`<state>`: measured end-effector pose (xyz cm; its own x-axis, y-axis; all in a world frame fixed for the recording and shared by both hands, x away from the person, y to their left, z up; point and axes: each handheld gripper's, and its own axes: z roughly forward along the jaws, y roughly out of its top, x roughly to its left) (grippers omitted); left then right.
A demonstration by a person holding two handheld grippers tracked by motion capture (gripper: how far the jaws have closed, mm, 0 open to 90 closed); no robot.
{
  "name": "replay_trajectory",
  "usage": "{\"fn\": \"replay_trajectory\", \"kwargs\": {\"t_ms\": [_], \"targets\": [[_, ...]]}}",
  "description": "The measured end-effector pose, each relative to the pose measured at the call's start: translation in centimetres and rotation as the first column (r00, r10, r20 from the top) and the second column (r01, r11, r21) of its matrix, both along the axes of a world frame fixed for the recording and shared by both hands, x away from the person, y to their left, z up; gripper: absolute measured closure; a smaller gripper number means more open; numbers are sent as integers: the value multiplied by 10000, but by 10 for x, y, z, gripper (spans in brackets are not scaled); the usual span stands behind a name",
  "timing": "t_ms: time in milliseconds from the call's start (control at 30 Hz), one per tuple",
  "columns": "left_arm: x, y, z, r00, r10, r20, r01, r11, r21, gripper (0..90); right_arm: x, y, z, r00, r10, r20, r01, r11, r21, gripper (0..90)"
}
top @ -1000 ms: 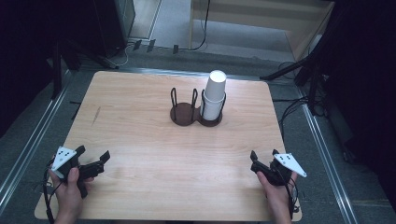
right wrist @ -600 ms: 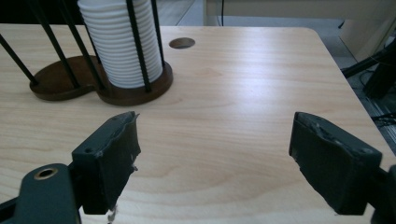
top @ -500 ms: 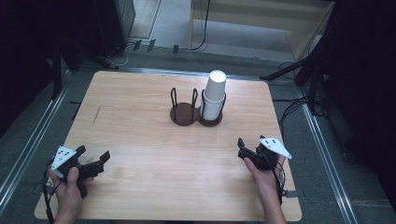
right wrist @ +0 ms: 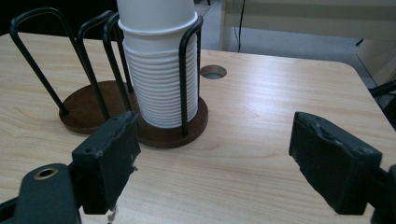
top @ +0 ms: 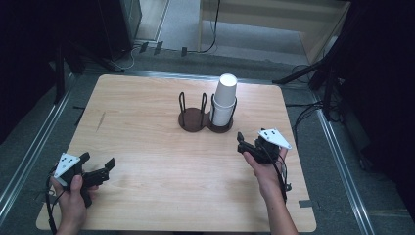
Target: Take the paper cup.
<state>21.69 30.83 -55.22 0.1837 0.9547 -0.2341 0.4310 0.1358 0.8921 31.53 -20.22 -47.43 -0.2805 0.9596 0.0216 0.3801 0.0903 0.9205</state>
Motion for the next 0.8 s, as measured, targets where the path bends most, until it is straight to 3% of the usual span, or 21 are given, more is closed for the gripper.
{"fn": "replay_trajectory", "kwargs": {"t_ms": [800], "targets": [[1,0,0,10000,87,-28,-87,10000,38,0,32,32,10,9997,256,15,-256,9997,-23,157]]}}
